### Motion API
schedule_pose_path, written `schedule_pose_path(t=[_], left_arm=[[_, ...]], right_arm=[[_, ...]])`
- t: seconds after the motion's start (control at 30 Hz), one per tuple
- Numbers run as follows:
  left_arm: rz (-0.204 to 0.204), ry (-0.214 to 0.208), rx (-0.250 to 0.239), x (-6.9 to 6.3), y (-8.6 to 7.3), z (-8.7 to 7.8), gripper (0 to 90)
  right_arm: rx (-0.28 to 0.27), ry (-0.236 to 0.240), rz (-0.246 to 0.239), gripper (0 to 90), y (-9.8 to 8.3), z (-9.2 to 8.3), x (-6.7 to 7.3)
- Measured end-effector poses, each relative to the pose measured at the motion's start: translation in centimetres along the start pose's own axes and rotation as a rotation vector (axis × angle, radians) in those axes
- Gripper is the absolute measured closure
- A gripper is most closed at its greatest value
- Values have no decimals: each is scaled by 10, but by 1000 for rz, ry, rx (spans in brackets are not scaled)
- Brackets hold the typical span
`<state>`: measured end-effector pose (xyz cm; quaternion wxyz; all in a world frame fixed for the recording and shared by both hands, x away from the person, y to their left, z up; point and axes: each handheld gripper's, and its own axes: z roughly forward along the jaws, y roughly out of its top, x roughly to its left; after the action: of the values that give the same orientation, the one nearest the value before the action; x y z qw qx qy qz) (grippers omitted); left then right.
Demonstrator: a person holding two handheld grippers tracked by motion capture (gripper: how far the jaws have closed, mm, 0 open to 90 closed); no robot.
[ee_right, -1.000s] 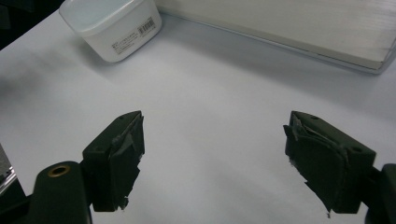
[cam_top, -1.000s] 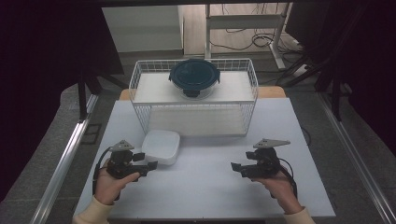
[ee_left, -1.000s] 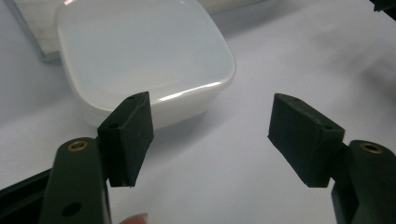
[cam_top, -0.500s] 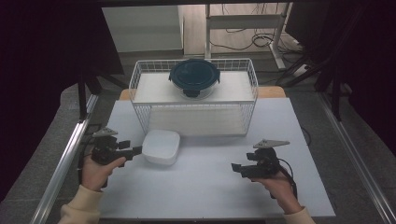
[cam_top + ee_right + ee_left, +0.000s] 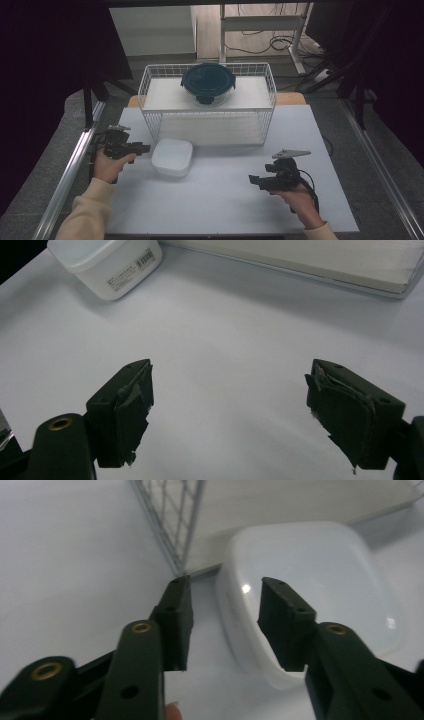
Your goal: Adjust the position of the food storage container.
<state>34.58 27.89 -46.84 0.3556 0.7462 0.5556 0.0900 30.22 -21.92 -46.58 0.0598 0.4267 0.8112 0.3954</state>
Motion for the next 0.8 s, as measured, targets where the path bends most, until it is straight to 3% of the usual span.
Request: schedule_pose_path(t=[0.1,0.13,0.17,0.33,0.5,0.6,0.8], left_arm=[[-17,-13,18,6,1,6,712],[-22,-13,28,8,2,9,712],[-27,-2,49,11,3,14,784],[-18,-1,95,14,3,22,880],[0,-16,133,11,3,31,900],[4,-57,145,6,3,35,900],[34,-53,161,-4,-1,33,900]], right_arm=[[7,0,5,184,-1,1,-1],[7,0,5,184,-1,1,-1],[11,0,5,185,-1,2,0],[14,-1,2,185,-1,3,0],[26,-3,5,185,-3,6,-1],[29,-4,3,185,-3,7,0],[26,-2,5,185,-3,6,0]])
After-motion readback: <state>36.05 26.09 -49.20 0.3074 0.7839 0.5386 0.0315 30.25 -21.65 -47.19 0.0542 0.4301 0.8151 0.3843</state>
